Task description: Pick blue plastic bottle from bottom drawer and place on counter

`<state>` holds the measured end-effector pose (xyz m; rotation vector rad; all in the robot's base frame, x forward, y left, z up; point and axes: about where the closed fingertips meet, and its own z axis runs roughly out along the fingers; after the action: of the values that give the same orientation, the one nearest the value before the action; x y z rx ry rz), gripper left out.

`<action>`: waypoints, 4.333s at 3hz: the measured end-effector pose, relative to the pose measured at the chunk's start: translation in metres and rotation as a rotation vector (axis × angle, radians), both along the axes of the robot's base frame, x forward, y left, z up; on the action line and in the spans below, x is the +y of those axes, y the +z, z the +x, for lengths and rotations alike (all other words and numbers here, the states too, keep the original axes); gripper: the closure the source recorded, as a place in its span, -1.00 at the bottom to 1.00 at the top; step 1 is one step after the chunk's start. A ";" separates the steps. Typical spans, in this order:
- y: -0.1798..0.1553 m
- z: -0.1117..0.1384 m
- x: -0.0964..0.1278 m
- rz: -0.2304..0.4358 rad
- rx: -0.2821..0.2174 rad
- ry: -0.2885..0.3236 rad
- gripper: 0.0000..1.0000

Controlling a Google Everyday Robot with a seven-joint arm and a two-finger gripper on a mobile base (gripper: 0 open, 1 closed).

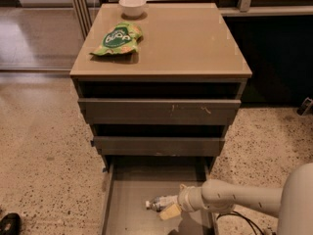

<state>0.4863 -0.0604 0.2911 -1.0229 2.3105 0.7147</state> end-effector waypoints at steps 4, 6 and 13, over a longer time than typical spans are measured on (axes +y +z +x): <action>-0.073 0.021 0.069 0.076 0.023 0.159 -1.00; -0.139 0.020 0.057 0.028 0.165 0.041 -1.00; -0.161 0.010 0.054 -0.102 0.207 0.018 -0.65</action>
Offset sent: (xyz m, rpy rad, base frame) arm 0.0417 0.0795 -0.0840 0.1229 0.0222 0.1569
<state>0.4962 -0.0066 0.1302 -1.0590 2.5411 0.7475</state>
